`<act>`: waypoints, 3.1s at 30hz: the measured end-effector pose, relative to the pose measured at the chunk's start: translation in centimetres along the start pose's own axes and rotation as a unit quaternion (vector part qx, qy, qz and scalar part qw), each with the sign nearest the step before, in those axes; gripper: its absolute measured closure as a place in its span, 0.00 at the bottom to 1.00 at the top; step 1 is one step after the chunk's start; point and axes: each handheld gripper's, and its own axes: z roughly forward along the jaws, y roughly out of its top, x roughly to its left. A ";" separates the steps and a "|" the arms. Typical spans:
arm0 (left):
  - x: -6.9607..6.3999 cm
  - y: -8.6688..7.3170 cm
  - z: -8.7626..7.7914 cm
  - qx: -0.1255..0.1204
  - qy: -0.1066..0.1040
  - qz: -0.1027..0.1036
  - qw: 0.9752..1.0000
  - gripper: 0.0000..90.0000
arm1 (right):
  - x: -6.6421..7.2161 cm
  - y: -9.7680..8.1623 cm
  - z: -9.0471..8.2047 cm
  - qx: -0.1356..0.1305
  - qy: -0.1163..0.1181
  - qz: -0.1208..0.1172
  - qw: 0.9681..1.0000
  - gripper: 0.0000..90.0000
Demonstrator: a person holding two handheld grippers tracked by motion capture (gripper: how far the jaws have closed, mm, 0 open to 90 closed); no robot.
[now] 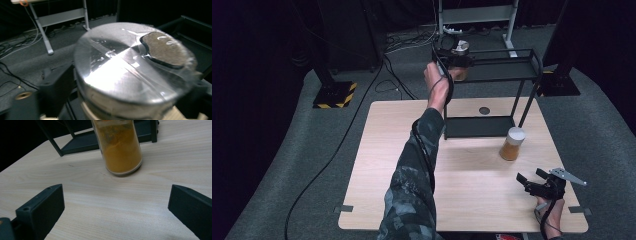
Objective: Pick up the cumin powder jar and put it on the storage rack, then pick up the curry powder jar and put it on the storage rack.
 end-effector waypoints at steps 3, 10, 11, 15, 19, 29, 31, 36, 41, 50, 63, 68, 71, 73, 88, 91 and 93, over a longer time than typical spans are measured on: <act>-0.5 0.0 -0.9 0.004 0.009 0.010 1.000 0.00 | 0.0 0.1 0.0 0.002 0.000 -0.001 1.000 0.00; -0.2 -1.5 -3.3 0.018 -0.005 0.040 0.999 0.00 | 0.1 0.1 0.1 0.003 -0.002 -0.003 1.000 0.00; -0.2 -1.9 -3.7 0.018 -0.005 0.043 0.999 0.00 | 0.1 0.1 0.1 0.002 -0.003 -0.003 1.000 0.00; 0.2 -3.7 -5.1 0.027 -0.011 0.055 0.998 0.00 | 0.2 0.3 0.2 0.009 -0.003 -0.007 1.000 0.00; 0.9 -6.6 -6.5 0.035 -0.037 0.059 0.997 0.00 | 0.2 0.2 0.1 0.007 -0.004 -0.004 1.000 0.00; 0.8 -17.0 -8.4 0.067 -0.024 0.039 0.997 0.00 | 0.4 0.4 0.2 0.012 -0.007 -0.009 1.000 0.00; 0.9 -19.5 -8.4 0.080 -0.017 0.026 0.996 0.00 | 0.4 0.4 0.2 0.013 -0.007 -0.010 1.000 0.00; 1.1 -24.5 -8.4 0.116 0.006 0.000 0.993 0.00 | 0.5 0.5 0.3 0.015 -0.007 -0.013 1.000 0.00; 0.8 -28.8 -8.5 0.138 0.038 -0.018 0.990 0.00 | 0.5 0.5 0.3 0.015 -0.008 -0.014 1.000 0.00; 1.4 -34.3 -8.2 0.160 0.055 -0.049 0.984 0.00 | 0.5 0.6 0.4 0.019 -0.008 -0.017 1.000 0.00; 2.6 -36.6 -8.3 0.144 0.052 -0.070 0.986 0.00 | 0.8 0.8 0.5 0.025 -0.013 -0.017 0.999 0.00; 3.7 -37.2 -8.6 0.132 0.038 -0.095 0.986 0.00 | 1.0 0.8 0.5 0.025 -0.020 -0.019 0.999 0.00; 3.9 -37.2 -8.6 0.131 0.035 -0.095 0.986 0.00 | 1.1 0.8 0.5 0.024 -0.022 -0.021 0.999 0.00; 3.8 -37.1 -8.6 0.133 0.036 -0.091 0.986 0.00 | 1.2 0.6 0.4 0.020 -0.024 -0.022 0.999 0.00; 3.4 -36.9 -8.3 0.141 0.030 -0.070 0.987 0.00 | 2.5 0.8 0.7 0.026 -0.053 -0.039 0.998 0.00; 3.6 -36.9 -8.4 0.140 0.026 -0.071 0.987 0.00 | 2.9 1.5 1.2 0.046 -0.063 -0.046 0.996 0.00; 3.5 -36.9 -8.4 0.140 0.026 -0.071 0.987 0.00 | 3.5 1.8 1.6 0.053 -0.075 -0.054 0.994 0.00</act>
